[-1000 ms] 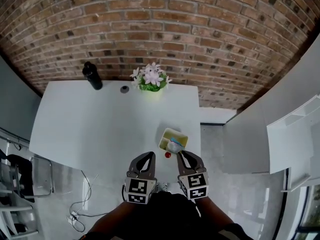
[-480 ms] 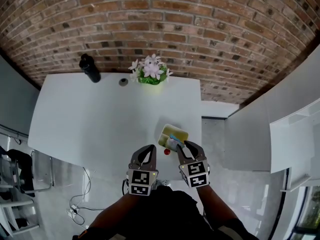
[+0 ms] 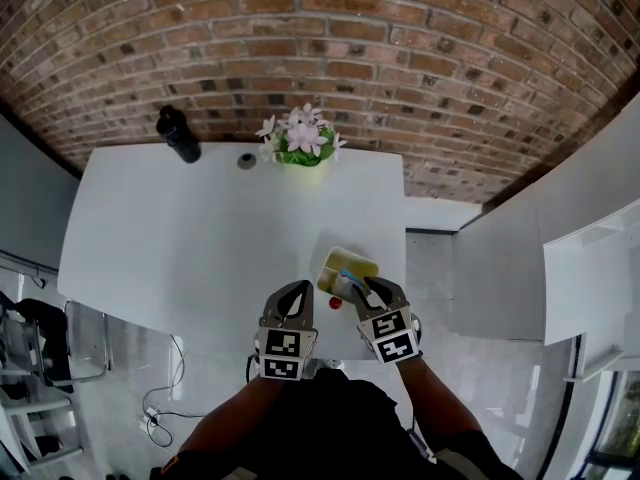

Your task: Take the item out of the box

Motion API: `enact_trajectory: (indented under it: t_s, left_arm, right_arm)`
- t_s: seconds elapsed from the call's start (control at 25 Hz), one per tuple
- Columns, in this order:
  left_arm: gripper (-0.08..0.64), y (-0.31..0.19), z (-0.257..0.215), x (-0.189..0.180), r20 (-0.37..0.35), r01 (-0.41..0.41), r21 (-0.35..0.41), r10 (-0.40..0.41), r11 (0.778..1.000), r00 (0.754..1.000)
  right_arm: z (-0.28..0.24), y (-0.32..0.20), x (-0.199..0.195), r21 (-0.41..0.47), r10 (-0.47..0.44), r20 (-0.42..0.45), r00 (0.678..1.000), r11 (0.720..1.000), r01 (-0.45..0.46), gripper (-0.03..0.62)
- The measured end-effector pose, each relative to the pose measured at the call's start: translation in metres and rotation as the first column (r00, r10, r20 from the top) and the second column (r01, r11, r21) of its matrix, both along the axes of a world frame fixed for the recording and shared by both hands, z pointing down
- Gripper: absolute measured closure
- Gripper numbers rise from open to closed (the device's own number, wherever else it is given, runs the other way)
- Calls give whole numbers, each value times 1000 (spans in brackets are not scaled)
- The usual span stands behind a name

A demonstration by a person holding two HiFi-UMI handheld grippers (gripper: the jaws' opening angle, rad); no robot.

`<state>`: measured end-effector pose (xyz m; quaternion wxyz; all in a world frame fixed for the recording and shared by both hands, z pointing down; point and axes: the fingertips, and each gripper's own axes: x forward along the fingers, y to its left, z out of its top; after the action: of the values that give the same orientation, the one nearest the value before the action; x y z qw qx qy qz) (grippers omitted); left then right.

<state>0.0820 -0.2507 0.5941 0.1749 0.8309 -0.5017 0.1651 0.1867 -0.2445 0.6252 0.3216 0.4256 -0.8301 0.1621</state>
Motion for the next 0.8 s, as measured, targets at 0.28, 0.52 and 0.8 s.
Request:
enact_trajectory:
  t_s: [0.28, 0.52, 0.8]
  left_arm:
    - [554, 3, 4, -2, -12, 0, -20, -1, 1000, 1000]
    - [554, 7, 1, -3, -22, -7, -15, 7, 1000, 1000]
    - [555, 9, -13, -10, -32, -25, 3, 25, 1000, 999]
  right_arm:
    - [9, 4, -2, -10, -17, -53, 998, 1000, 17, 542]
    - [8, 10, -3, 0, -17, -78, 997, 1000, 17, 589]
    - [-15, 17, -11, 20, 38, -35, 999, 999, -37, 589]
